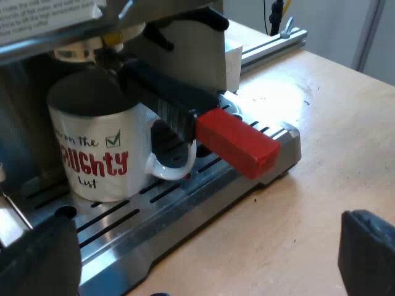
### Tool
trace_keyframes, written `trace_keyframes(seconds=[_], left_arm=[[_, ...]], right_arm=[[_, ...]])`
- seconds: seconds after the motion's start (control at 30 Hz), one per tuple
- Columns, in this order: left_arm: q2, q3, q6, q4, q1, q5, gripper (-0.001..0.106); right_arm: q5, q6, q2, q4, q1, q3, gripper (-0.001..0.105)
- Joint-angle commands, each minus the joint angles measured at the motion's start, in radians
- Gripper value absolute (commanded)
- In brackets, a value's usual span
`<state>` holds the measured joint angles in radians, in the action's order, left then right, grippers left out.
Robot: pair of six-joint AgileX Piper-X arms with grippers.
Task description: Remove mug from coffee machine
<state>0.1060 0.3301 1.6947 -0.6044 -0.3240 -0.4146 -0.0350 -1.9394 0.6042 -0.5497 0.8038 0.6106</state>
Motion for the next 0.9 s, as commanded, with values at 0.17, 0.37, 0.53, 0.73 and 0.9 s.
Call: trace_keyframes(seconds=[0.17, 0.37, 0.53, 0.73, 0.9], left_arm=[[-0.001, 0.004, -0.003, 0.023, -0.005, -0.005, 0.086], [-0.001, 0.004, -0.003, 0.023, -0.005, -0.005, 0.086], [-0.001, 0.002, -0.003, 0.020, -0.005, -0.005, 0.086], [0.000, -0.040, -0.003, 0.048, -0.005, -0.005, 0.086], [0.000, -0.046, -0.003, 0.057, -0.005, -0.005, 0.086]], right_arm=[[0.179, 0.094, 0.091, 0.233, 0.155, -0.075, 0.066], [0.308, 0.149, 0.212, 0.426, 0.243, -0.132, 0.066], [0.345, 0.216, 0.307, 0.580, 0.250, -0.165, 0.066], [0.382, 0.232, 0.465, 0.756, 0.250, -0.166, 0.066], [0.400, 0.237, 0.577, 0.879, 0.250, -0.166, 0.066]])
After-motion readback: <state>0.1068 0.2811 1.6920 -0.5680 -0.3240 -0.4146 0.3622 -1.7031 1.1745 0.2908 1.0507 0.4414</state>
